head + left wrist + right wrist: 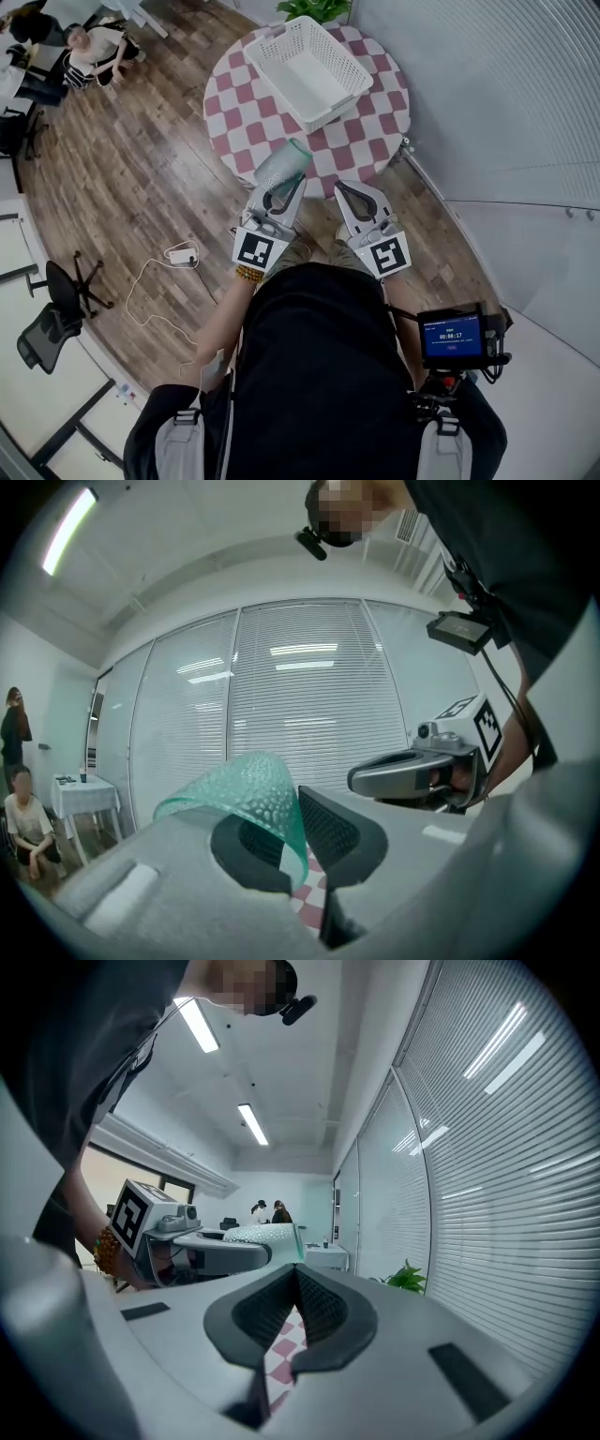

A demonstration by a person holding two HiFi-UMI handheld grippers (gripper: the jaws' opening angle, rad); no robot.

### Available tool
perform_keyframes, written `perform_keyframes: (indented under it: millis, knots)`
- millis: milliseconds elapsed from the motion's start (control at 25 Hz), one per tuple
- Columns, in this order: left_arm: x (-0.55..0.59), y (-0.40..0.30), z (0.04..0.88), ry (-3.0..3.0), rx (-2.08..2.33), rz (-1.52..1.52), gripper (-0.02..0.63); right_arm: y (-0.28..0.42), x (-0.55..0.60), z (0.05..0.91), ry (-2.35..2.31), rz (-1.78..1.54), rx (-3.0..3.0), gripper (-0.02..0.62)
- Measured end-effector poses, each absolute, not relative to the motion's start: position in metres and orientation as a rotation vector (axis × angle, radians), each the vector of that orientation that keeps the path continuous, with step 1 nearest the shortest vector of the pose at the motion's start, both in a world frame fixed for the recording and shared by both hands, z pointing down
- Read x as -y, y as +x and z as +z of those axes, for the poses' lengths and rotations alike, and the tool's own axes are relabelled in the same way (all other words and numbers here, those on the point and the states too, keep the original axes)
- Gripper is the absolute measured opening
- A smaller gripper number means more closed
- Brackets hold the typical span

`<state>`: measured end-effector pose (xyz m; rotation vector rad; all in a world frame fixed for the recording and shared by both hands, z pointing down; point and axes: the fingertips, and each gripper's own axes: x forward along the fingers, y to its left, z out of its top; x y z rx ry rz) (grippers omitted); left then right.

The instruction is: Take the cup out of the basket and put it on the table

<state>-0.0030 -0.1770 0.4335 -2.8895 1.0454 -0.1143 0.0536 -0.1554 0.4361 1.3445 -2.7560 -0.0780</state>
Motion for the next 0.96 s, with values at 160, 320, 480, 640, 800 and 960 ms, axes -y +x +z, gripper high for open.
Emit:
perform_keyframes:
  millis: [160, 320, 480, 640, 800, 960]
  knots:
    - [0.172, 0.03, 0.436, -2.87, -1.056, -0.162, 0.023, 0.087, 0.158, 0.439, 1.31, -0.047, 2.764, 0.009]
    - [0.17, 0.033, 0.439, -2.9, -1.11, -0.111, 0.023, 0.091, 0.156, 0.455, 1.243, -0.032, 2.71, 0.009]
    - [0.172, 0.037, 0.441, -2.867, -1.081, -0.168, 0.023, 0.086, 0.16, 0.451, 1.242, -0.05, 2.772, 0.009]
    - [0.172, 0.042, 0.442, -2.858, -1.044, -0.176, 0.023, 0.083, 0.16, 0.449, 1.23, -0.08, 2.794, 0.009]
    - [0.171, 0.045, 0.444, -2.855, -1.025, -0.179, 0.023, 0.081, 0.158, 0.449, 1.216, -0.096, 2.804, 0.009]
    - [0.162, 0.059, 0.45, -2.87, -0.956, -0.172, 0.023, 0.091, 0.145, 0.452, 1.254, -0.091, 2.783, 0.009]
